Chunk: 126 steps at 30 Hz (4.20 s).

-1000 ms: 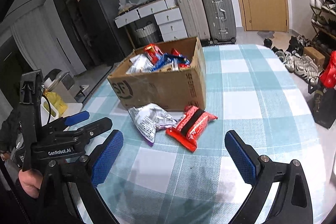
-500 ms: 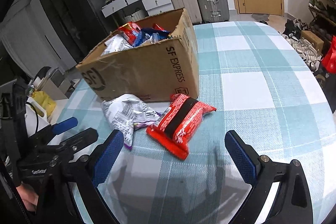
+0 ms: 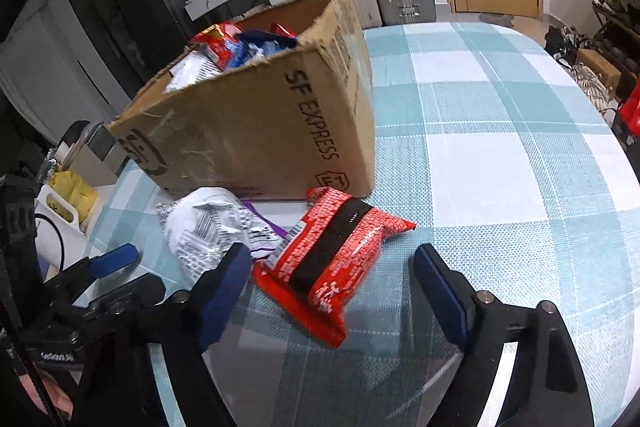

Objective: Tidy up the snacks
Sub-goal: 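Lower the right gripper onto the red wafer pack and grasp it, then grasp the white-and-purple chip bag with the left gripper while the right gripper holds the red pack, then carry both held bags up over the cardboard box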

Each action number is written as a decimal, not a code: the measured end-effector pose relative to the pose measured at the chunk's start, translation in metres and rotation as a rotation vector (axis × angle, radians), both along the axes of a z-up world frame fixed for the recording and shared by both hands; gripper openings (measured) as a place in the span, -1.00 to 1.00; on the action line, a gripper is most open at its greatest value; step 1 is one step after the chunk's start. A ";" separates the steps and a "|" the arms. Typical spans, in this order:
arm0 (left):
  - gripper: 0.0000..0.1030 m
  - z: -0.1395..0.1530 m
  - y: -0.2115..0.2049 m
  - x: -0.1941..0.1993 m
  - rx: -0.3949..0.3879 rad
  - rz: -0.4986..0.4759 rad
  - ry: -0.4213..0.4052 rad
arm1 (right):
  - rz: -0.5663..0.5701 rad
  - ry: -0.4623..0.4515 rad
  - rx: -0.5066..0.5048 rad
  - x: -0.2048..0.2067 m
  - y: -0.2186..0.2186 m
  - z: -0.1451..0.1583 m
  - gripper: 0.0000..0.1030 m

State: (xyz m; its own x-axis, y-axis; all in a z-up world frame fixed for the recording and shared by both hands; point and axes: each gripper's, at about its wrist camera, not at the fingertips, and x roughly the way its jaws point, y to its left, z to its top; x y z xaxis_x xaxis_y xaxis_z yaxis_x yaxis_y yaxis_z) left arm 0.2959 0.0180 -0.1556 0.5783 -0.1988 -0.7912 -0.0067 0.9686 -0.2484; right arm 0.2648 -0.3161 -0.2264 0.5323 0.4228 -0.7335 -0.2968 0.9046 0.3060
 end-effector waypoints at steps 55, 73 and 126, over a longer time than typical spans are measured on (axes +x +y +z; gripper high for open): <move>0.36 0.000 -0.042 0.046 -0.064 -0.085 0.004 | -0.025 -0.048 0.122 -0.066 -0.063 0.011 -0.13; -0.27 0.032 -0.043 0.014 -0.079 -0.129 -0.048 | 0.005 -0.098 0.137 -0.094 -0.054 0.038 -0.13; -0.26 0.207 0.021 -0.002 0.013 -0.140 -0.195 | 0.205 -0.300 0.121 -0.045 0.018 0.205 -0.13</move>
